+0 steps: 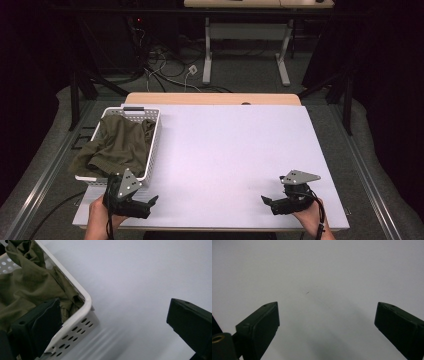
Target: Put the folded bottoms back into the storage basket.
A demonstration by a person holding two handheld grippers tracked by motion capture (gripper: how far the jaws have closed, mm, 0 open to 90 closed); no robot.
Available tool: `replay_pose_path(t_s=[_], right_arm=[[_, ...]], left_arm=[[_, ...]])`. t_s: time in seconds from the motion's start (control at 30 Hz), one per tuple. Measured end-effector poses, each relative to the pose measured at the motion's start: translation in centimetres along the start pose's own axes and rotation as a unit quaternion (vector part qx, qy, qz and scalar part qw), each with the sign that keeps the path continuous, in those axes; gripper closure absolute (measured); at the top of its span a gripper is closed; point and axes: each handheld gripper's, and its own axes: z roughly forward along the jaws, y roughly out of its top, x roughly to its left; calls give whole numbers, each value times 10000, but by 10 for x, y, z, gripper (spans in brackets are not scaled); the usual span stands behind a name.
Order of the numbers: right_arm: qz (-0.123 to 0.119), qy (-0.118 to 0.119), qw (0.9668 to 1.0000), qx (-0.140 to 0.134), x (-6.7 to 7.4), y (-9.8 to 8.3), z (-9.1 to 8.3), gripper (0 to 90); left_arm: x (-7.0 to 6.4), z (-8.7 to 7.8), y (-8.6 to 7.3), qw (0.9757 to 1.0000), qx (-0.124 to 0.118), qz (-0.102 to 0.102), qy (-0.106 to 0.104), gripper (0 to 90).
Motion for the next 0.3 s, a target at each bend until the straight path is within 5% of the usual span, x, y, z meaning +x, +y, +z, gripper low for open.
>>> replay_pose_path(t_s=[0.17,0.3], right_arm=[[-76,-20,9999,-153,3,1,-2,34],[-166,-79,9997,-147,3,-1,-1,24]], left_arm=[[-7,2,-5,9998,-80,148,88,0],[-6,3,-7,9997,-243,69,79,0]])
